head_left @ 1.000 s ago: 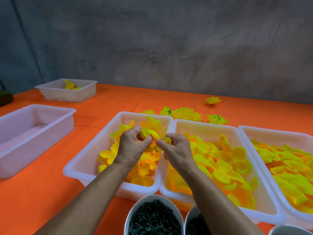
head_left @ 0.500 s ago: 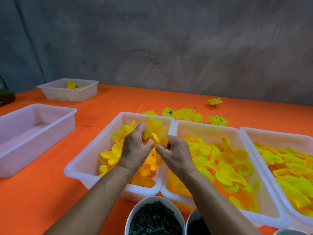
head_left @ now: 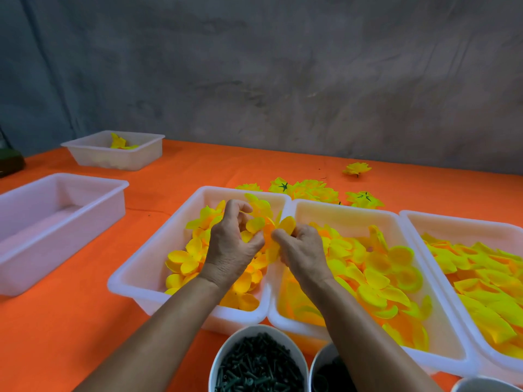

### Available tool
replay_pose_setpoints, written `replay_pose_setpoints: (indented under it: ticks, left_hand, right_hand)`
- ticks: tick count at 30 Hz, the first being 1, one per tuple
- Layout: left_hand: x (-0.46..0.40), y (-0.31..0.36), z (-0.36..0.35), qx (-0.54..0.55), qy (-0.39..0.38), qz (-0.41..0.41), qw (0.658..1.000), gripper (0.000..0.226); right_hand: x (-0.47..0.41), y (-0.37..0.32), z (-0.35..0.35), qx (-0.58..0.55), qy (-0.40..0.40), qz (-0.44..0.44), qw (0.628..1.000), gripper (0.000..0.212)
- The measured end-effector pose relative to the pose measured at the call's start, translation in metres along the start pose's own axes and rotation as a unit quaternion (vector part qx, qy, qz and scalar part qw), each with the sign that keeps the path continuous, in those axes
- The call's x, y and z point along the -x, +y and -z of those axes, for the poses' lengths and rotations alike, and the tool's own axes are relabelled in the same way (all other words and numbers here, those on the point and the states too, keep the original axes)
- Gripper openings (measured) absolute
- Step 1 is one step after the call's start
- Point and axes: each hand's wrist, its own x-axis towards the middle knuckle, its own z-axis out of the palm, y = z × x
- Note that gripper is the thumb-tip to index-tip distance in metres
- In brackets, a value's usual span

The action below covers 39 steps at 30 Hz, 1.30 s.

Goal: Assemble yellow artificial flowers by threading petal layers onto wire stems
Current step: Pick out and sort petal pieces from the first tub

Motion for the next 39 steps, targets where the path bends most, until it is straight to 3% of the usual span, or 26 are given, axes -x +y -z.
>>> replay_pose_setpoints:
  ticks: [4,10,15,18,21,24,28,29,32,36,39]
  left_hand:
    - [-0.002,-0.002,0.003,-0.004,0.015,-0.007,1.0,0.037]
    - [-0.005,-0.007,0.006,-0.001,0.028,0.022,0.999,0.024]
    - [-0.007,-0.011,0.004,0.025,0.028,0.047,0.998,0.024]
    - [-0.006,-0.009,0.002,0.057,0.002,0.053,0.997,0.03]
    - [-0.008,-0.012,0.007,0.11,0.015,0.08,0.991,0.032]
    - [-0.008,-0.015,0.01,0.155,0.029,0.112,0.981,0.028]
    - [-0.011,-0.018,0.01,0.175,0.087,0.168,0.966,0.012]
    - [-0.012,-0.018,0.011,0.177,0.111,0.177,0.962,0.011]
    - [-0.014,-0.024,0.017,0.166,0.177,0.18,0.953,0.025]
    - [-0.014,-0.022,0.021,0.176,0.23,0.185,0.939,0.029]
    - [-0.015,-0.019,0.021,0.232,0.257,0.198,0.917,0.025]
  right_hand:
    - [0.004,-0.002,-0.001,-0.008,-0.092,0.028,0.995,0.029]
    - [0.004,-0.003,-0.001,-0.01,-0.123,0.042,0.991,0.037]
    - [0.003,-0.005,-0.002,-0.002,-0.067,0.012,0.998,0.04]
    - [-0.001,-0.006,0.002,0.014,0.03,-0.028,0.999,0.029]
    - [-0.008,-0.001,0.01,-0.032,0.12,-0.095,0.988,0.034]
    - [-0.008,0.004,0.009,-0.116,0.07,-0.083,0.987,0.029]
    - [-0.002,0.003,0.01,-0.148,0.01,-0.011,0.989,0.009]
    - [-0.002,0.002,0.01,-0.151,0.008,-0.012,0.988,0.012]
    - [0.0,0.001,0.003,-0.079,-0.015,0.003,0.997,0.03]
    - [0.005,0.001,-0.011,0.057,-0.053,0.08,0.994,0.02]
    - [0.01,-0.002,-0.015,0.205,-0.099,0.098,0.969,0.028]
